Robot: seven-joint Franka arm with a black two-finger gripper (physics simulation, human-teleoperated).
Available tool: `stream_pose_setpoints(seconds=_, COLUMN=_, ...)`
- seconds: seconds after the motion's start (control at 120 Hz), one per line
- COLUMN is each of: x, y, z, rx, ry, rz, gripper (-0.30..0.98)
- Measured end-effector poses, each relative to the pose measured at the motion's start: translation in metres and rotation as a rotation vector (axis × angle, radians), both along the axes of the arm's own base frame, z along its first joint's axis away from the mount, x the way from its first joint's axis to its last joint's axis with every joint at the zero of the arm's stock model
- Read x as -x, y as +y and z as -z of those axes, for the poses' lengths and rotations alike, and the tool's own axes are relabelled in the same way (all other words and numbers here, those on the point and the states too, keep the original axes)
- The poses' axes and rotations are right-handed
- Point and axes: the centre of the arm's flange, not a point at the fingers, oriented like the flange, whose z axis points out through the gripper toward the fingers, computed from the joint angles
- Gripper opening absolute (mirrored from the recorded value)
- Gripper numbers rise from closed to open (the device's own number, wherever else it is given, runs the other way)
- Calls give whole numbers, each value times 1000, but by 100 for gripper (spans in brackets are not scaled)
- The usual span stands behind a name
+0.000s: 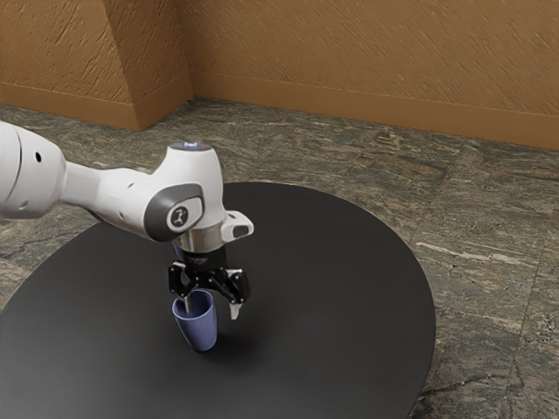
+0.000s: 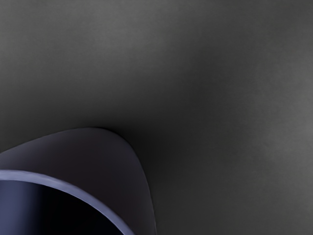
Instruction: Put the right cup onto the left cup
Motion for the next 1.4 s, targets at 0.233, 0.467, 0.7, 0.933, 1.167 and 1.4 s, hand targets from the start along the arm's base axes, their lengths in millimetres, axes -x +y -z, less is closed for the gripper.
stream_pose_setpoints(seconds=0.233, x=-1, y=2, z=0, rx=-3, ry=-5, rz=-3, gripper=49)
stream_pose_setpoints(seconds=0.467, x=-1, y=3, z=1, rx=-6, ry=-7, rz=-1, gripper=28)
stream_pose_setpoints(seconds=0.7, x=-2, y=4, z=-1, rx=-8, ry=-9, rz=0, gripper=4)
stream_pose_setpoints(seconds=0.933, x=-1, y=3, z=-6, rx=-8, ry=-18, rz=4, gripper=-6)
stream_pose_setpoints(seconds=1.167, x=0, y=1, z=-25, rx=-17, ry=-49, rz=18, gripper=-9)
stream_pose_setpoints(seconds=1.4, x=-6, y=5, z=-65, rx=-23, ry=-95, rz=23, gripper=-10)
